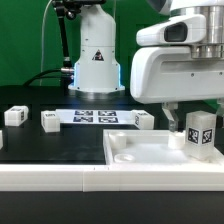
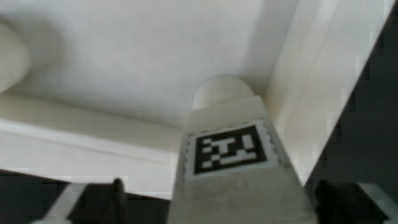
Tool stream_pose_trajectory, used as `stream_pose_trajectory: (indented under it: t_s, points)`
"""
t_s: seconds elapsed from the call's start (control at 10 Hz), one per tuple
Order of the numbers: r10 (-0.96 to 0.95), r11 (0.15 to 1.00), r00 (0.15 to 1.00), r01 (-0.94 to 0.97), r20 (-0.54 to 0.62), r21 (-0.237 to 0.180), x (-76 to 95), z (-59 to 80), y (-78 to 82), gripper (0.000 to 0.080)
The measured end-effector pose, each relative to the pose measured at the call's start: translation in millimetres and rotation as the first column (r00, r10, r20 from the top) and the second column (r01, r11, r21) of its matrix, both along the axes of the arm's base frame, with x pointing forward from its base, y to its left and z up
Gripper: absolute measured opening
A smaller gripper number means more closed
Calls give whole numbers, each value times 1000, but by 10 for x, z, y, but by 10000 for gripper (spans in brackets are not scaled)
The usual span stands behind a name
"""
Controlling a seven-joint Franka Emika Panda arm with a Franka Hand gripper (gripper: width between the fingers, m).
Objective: Assemble one leg
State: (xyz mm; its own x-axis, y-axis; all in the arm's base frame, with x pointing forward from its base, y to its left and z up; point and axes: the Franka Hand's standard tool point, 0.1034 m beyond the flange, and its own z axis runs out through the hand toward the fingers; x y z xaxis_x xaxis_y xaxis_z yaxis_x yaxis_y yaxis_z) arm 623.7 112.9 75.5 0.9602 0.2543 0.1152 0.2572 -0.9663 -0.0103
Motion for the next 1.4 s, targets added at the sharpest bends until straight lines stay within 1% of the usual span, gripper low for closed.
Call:
stream_pose_trajectory:
  t_s: [0.1, 0.2, 0.3, 0.6, 0.7, 0.8, 0.9, 1.1, 1.2, 1.3, 1.4]
  points:
    - [-11, 1000, 1000, 11, -1, 1, -1, -1, 0, 400]
    - [-11, 1000, 1000, 11, -1, 1, -2, -2, 0, 400]
    - [-11, 1000, 1000, 11, -2, 1, -8, -7, -2, 292]
    - [-43, 999, 999, 43, -4, 5, -10, -9, 0, 292]
    - [-113, 994, 994, 113, -8, 13, -11, -9, 2, 292]
    - [-237, 971, 971, 238, -13, 26, -20, -14, 32, 292]
    - [-371, 927, 928, 372, -20, 38, -34, -23, 69, 292]
    - [-555, 829, 831, 556, -31, 56, -36, -28, 74, 292]
    - [-676, 733, 736, 677, -44, 64, -37, -32, 80, 292]
    - [-746, 660, 663, 748, -50, 67, -36, -31, 79, 292]
    - [-789, 608, 611, 791, -58, 70, -39, -31, 85, 292]
